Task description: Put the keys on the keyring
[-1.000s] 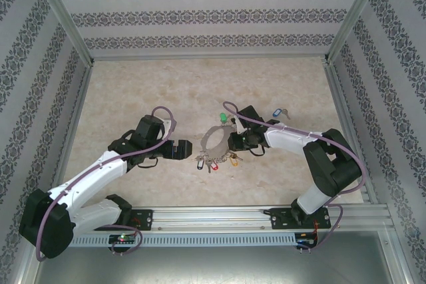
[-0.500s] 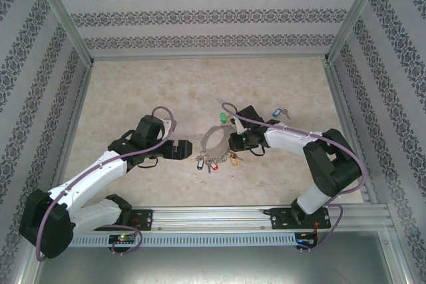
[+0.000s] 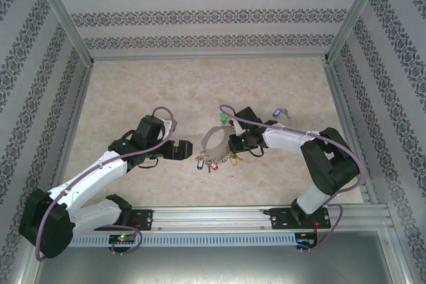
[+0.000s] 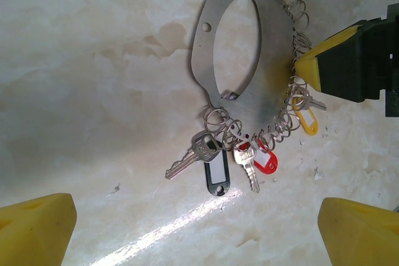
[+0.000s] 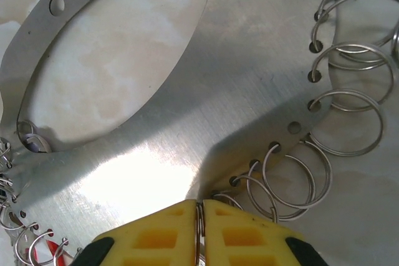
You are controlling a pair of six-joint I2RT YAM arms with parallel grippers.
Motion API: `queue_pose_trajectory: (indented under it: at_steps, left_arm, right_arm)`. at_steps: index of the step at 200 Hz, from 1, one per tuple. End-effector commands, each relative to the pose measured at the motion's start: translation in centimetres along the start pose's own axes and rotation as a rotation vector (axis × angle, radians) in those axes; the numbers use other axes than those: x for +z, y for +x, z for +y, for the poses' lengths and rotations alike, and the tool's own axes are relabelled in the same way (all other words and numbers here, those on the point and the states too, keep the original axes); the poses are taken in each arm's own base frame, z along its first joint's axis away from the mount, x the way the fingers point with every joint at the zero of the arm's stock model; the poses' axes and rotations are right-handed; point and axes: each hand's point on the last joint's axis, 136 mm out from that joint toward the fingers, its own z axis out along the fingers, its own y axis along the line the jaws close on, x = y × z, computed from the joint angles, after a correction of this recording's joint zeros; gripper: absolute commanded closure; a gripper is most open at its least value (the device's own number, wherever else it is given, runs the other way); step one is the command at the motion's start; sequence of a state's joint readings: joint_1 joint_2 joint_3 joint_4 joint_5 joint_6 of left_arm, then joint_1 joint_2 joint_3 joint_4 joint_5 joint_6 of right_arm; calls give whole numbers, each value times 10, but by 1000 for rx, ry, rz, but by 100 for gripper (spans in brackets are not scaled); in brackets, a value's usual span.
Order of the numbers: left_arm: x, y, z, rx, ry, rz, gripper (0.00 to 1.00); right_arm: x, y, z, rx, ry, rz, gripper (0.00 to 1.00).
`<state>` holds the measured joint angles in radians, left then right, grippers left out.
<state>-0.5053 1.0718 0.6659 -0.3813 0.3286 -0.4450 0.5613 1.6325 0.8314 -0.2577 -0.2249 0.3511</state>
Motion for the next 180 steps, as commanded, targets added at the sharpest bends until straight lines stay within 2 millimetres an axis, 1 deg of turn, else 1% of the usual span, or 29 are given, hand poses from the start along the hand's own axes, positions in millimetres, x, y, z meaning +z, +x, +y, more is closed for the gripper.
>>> queue_pose_trajectory:
  at_steps: [1,28,39,66,93,133,159,180]
  left_arm:
    - [-4,-6,-8,35,8,-17,0]
    - [-6,-9,-11,44,14,-24,0]
    - [-7,-11,-12,58,17,-34,0]
    - [-13,-23,-21,142,38,-87,0]
    - [-19,-38,-46,281,130,-177,0]
    - [-21,-50,-80,524,236,-296,0]
    - [-25,-52,-91,674,248,-348,0]
    - [-23,-47,-96,803,253,-360,0]
  right_arm:
    - [1,2,0,-28,17,10,93]
    - [-12,-5,10,-31,-3,-4,97]
    - [-19,-9,14,-22,-4,-7,100]
    - [-35,-14,24,38,-3,11,100]
    - [-50,-18,38,121,-31,22,100]
    - [-81,-34,58,184,-74,18,100]
    - [-97,-37,66,210,-79,47,100]
    - [-108,-39,75,233,-109,57,100]
